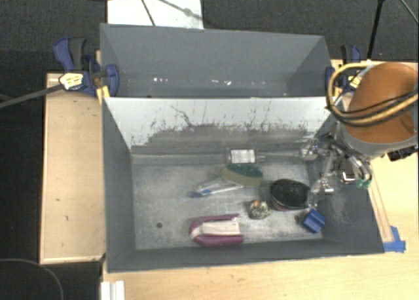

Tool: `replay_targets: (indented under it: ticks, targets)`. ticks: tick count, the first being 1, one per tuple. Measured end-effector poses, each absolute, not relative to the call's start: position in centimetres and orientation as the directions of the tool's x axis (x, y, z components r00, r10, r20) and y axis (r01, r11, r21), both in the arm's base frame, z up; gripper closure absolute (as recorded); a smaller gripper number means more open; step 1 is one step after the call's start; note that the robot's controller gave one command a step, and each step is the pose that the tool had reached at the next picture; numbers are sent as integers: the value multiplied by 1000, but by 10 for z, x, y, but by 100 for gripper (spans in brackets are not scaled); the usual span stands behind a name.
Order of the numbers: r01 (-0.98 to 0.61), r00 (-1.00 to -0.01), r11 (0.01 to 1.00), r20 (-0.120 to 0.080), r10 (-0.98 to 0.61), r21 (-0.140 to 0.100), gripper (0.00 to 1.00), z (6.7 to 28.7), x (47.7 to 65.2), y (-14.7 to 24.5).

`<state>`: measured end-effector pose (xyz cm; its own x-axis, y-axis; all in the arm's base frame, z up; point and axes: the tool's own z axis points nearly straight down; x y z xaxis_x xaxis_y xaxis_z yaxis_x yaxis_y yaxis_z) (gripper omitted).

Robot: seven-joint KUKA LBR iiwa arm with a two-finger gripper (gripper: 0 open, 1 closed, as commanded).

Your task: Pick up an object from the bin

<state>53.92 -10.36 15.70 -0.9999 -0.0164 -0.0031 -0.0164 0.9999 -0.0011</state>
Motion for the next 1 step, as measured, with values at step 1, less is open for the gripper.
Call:
replay_targets:
  ticks: [1]
  targets:
    - [-368,-930,930,-6,-368,-2,0,73,541,-97]
